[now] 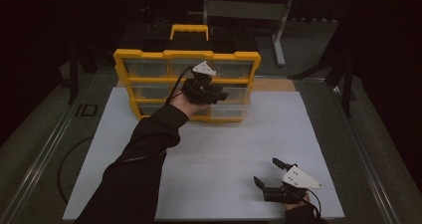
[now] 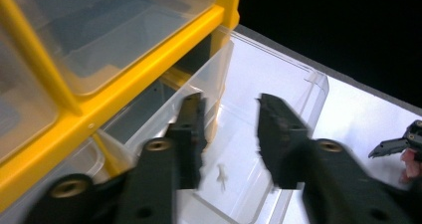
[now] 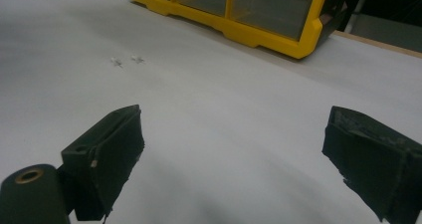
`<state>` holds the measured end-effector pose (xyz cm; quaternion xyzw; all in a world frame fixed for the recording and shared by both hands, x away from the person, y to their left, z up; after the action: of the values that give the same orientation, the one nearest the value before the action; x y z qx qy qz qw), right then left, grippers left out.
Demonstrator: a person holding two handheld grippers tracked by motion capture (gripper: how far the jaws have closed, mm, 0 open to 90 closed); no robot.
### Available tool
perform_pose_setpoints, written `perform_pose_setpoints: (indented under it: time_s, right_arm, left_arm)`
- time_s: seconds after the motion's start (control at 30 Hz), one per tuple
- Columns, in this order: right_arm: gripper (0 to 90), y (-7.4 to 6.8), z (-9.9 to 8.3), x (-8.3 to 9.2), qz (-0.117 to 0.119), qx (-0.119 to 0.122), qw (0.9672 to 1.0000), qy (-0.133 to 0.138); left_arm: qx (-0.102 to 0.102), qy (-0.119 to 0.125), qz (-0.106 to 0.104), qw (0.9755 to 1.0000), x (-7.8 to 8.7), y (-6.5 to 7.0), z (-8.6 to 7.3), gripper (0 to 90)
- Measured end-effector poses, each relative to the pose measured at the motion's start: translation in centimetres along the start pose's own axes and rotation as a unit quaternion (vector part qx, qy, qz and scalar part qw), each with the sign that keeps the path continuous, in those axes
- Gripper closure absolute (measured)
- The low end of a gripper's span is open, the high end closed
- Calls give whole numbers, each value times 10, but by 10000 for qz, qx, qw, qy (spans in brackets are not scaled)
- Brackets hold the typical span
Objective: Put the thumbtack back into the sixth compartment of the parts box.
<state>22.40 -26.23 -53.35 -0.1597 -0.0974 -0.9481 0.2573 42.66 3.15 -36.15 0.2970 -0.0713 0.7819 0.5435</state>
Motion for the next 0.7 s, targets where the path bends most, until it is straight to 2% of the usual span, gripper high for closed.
perform_pose_setpoints:
  time_s: [0.1, 0.13, 0.2, 0.27, 0.4, 0.43, 0.47, 0.5, 0.53, 0.63, 0.67, 0.7]
  right_arm:
    - [88, 0, 0, 0, -1, 5, 10000, 2]
    - [88, 0, 0, 0, -5, 0, 10000, 2]
    - [88, 0, 0, 0, -13, 2, 10000, -1]
    - [88, 0, 0, 0, -13, 7, 10000, -3]
    - [88, 0, 1, 1, -32, 11, 10000, 11]
    - [88, 0, 1, 1, -32, 11, 10000, 11]
    - [88, 0, 1, 1, -36, 21, 10000, 23]
    - [88, 0, 1, 1, -40, 20, 10000, 19]
    - [88, 0, 1, 1, -38, 9, 10000, 10]
    - [88, -1, 1, 1, -32, 10, 10000, -2]
    - [88, -1, 1, 1, -27, 21, 10000, -10]
    - [88, -1, 1, 1, -32, 24, 10000, -16]
  left_arm:
    - [-6, 39, 13, 10000, 2, 1, 0, 534]
    - [-60, 163, -52, 9998, 7, 4, -1, 478]
    - [-97, 185, -92, 9997, 10, 7, -2, 441]
    - [-144, 159, -82, 9997, 13, 9, -3, 441]
    - [-90, 194, -119, 9997, 19, 12, -5, 361]
    - [-65, 213, -191, 9996, 21, 13, -6, 361]
    - [-90, 222, -175, 9996, 24, 15, -7, 300]
    - [-64, 323, -314, 9990, 29, 16, -10, 275]
    - [-66, 315, -363, 9988, 31, 18, -11, 253]
    - [-5, 243, -555, 9982, 38, 21, -15, 250]
    - [-5, 243, -555, 9982, 38, 21, -15, 250]
    - [-6, 162, -720, 9973, 40, 22, -18, 229]
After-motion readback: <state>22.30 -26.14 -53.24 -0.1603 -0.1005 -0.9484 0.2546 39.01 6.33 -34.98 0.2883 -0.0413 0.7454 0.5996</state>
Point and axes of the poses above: each handheld gripper's, and its own axes: x roughly backward along the jaws, z roughly out of its top, y roughly to its right, the point moved 1 cm from there along -x, roughly forward along the jaws, and after that the axes turned 10 degrees about -z, right-handed, at the moved point
